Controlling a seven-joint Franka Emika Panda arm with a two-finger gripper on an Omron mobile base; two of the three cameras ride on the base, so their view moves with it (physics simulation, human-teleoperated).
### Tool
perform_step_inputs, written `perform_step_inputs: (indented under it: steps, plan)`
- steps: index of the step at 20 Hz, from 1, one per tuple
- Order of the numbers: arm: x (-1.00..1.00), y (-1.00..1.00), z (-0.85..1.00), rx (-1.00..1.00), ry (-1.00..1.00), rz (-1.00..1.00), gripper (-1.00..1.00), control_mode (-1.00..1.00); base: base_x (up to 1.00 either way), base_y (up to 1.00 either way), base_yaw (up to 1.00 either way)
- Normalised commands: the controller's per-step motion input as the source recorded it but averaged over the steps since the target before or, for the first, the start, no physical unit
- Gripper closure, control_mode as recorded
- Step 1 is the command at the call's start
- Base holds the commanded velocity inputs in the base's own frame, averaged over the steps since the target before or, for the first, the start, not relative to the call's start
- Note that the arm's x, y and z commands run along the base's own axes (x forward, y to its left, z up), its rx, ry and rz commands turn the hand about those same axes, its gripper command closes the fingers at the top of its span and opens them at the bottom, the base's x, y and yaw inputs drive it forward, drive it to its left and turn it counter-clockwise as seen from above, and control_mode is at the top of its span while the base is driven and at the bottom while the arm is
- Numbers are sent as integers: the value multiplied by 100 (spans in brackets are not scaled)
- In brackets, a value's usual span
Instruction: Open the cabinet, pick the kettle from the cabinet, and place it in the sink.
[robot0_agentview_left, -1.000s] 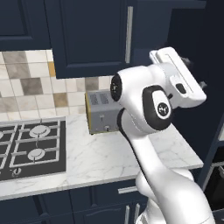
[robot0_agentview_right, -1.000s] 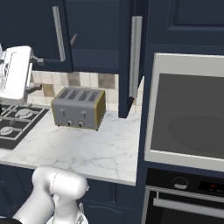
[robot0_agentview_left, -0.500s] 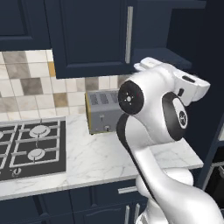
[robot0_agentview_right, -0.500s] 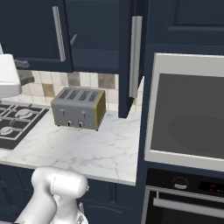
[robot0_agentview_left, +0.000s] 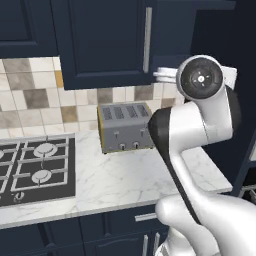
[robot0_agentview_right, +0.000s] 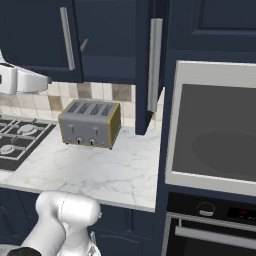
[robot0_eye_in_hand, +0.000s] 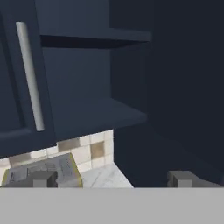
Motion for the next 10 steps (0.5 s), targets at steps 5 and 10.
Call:
perform_step_inputs:
  steps: [5,10]
  plan:
    - [60,1,0,1,27,27,-100,-100,0,0,0]
    - [50,0,1,0,15,28,-100,-100,0,0,0]
